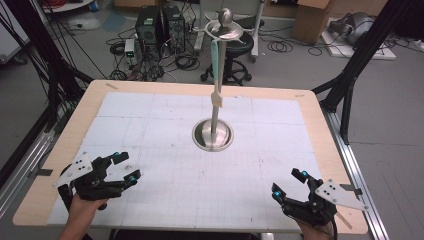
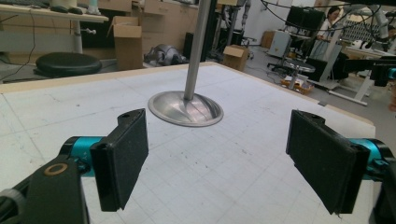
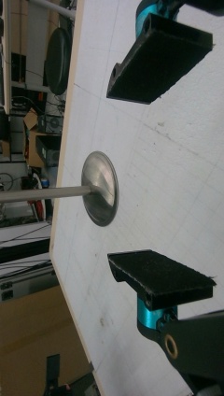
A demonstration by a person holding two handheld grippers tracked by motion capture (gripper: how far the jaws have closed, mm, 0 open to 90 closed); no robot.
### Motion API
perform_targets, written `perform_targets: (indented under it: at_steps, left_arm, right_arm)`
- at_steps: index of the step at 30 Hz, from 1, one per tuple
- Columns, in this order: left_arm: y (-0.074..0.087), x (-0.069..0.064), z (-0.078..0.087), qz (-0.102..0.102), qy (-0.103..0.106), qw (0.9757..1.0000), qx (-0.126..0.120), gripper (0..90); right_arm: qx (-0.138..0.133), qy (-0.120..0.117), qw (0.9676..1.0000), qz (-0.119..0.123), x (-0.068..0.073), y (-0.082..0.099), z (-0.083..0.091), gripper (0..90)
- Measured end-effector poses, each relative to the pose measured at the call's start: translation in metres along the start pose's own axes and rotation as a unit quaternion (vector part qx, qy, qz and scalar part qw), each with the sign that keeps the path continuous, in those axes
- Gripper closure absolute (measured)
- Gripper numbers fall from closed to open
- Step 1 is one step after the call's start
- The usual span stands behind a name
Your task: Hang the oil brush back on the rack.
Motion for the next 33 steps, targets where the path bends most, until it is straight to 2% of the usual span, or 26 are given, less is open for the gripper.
perform_targets:
  at_steps: [9, 19, 33]
  left_arm:
    - [0.001, 0.003, -0.003, 0.002, -0.006, 1.0, 0.0, 21.4]
    - [0.002, 0.004, -0.002, 0.002, -0.006, 1.0, 0.0, 21.4]
    - [0.004, 0.005, 0.001, 0.001, -0.01, 0.9999, 0.002, 21.4]
  right_arm:
    - [-0.001, 0.005, 0.9999, -0.009, -0.006, 0.002, 0.005, 16.6]
    - [-0.004, 0.011, 0.9999, -0.007, -0.004, 0.002, 0.01, 16.6]
    - [0.0, 0.007, 1.0, -0.006, 0.0, 0.002, 0.008, 16.6]
Point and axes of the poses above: each handheld gripper's, and its own axes: z roughly backward along the jaws, y roughly out of its underside, x roughly to its left, the point moved 8 cm from there along -z, roughly forward along the jaws, and after that the axes turned 10 degrees about -y, right-handed, at the moved point
